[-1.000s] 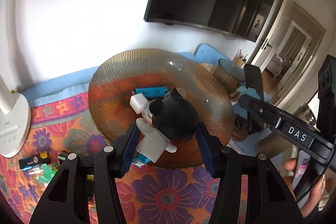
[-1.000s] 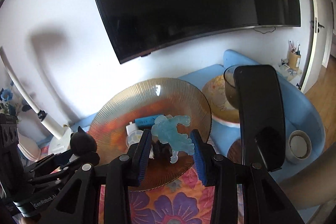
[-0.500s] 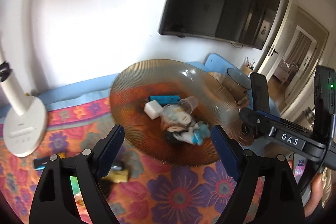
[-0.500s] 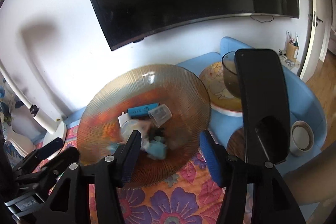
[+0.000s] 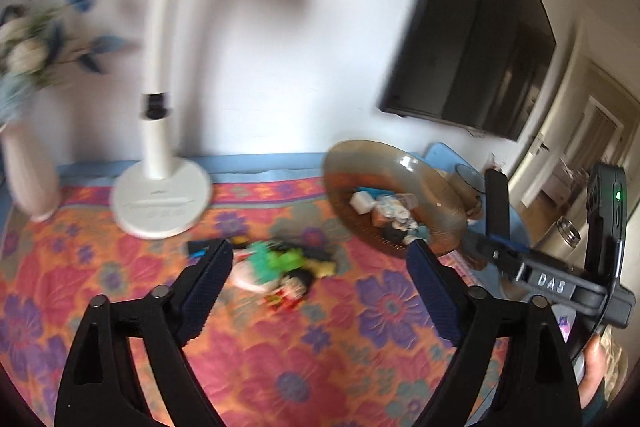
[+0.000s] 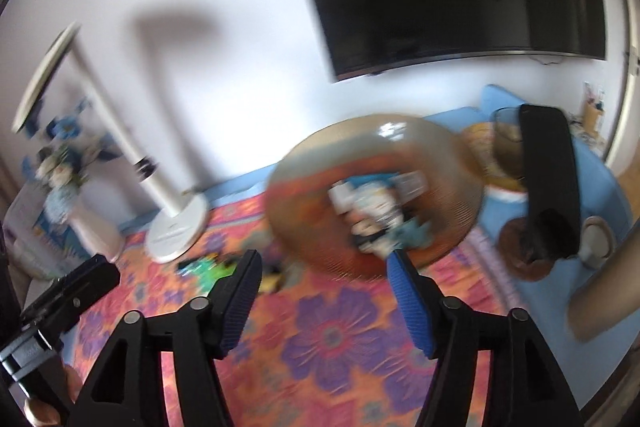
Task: Organize rigid objects
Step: 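Withdraw both tools from the bowl back over the remaining toys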
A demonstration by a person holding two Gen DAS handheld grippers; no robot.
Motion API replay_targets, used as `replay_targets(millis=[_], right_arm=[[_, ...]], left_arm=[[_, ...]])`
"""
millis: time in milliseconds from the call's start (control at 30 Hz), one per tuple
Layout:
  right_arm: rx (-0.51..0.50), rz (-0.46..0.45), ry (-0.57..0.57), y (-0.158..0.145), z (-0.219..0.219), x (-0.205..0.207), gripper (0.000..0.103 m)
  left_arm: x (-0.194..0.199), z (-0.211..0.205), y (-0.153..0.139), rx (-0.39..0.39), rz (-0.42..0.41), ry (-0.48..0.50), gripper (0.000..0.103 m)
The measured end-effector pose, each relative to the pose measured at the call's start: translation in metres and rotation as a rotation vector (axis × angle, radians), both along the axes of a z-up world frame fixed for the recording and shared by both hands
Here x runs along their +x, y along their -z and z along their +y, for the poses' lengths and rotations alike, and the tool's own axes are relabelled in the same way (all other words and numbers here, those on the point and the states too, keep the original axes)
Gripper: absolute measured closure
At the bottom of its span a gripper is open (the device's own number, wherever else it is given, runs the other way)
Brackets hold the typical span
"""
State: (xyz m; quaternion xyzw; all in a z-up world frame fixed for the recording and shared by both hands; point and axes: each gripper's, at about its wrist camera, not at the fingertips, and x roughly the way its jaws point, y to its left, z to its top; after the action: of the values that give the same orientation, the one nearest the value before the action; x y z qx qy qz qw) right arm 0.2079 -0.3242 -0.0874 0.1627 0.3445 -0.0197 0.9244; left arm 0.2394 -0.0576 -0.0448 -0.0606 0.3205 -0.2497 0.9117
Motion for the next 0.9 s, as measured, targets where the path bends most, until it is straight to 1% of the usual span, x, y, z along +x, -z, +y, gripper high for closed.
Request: replay_targets(millis=[100,167,233,267,367,433,467,533,567,667,700,767,900], right_arm=[[-0.021,0.024,-0.043,0.016,0.03,-0.007,0.034],[-0.054,0.034,-0.075,0.029,0.048,-0.01,0.028],[-0.103,0.024,-0.103,0.042,0.066,-0.016,0.023],[-0.127,0.018,-0.113,0.049,0.075,-0.02,0.023],[-0.198,-0.028,-0.147,0.067,0.096,-0.03,0.022],[-0.283,-0.063,-0.179,0.079,0.11,-0.034,0.021],[-0.309,-0.065,-0.188,0.083,0.115,-0.035,0.019],[-0.341,-0.046,-0.2,0.094,0.121,-0.033,0.019],[-0.334,-0.04,-0.211,0.099,0.122,-0.032,0.019],[-0.327,-0.036,-0.21,0.103,0.12,-0.031,0.019],[-0.319,-0.04,-0.211,0.102,0.119,-0.03,0.018],[-0.299,-0.036,-0.204,0.105,0.115,-0.029,0.013],[-0.273,-0.023,-0.203,0.107,0.111,-0.026,0.013]], left_arm=[[-0.015,0.028,0.012,-0.012,-0.001,-0.07,0.013],[-0.025,0.046,0.03,0.003,0.013,-0.127,0.013],[-0.032,0.058,0.047,0.038,0.005,-0.19,0.013],[-0.036,0.063,0.058,0.061,0.007,-0.218,0.013],[-0.041,0.076,0.086,0.095,0.018,-0.263,0.013],[-0.042,0.084,0.101,0.089,0.039,-0.279,0.013],[-0.042,0.088,0.107,0.077,0.049,-0.287,0.013],[-0.043,0.095,0.115,0.055,0.068,-0.302,0.013],[-0.042,0.097,0.117,0.046,0.078,-0.306,0.013],[-0.044,0.1,0.115,0.032,0.042,-0.31,0.013],[-0.043,0.099,0.117,0.036,0.052,-0.305,0.013],[-0.042,0.096,0.119,0.047,0.072,-0.288,0.013],[-0.046,0.09,0.119,0.074,0.059,-0.281,0.013]])
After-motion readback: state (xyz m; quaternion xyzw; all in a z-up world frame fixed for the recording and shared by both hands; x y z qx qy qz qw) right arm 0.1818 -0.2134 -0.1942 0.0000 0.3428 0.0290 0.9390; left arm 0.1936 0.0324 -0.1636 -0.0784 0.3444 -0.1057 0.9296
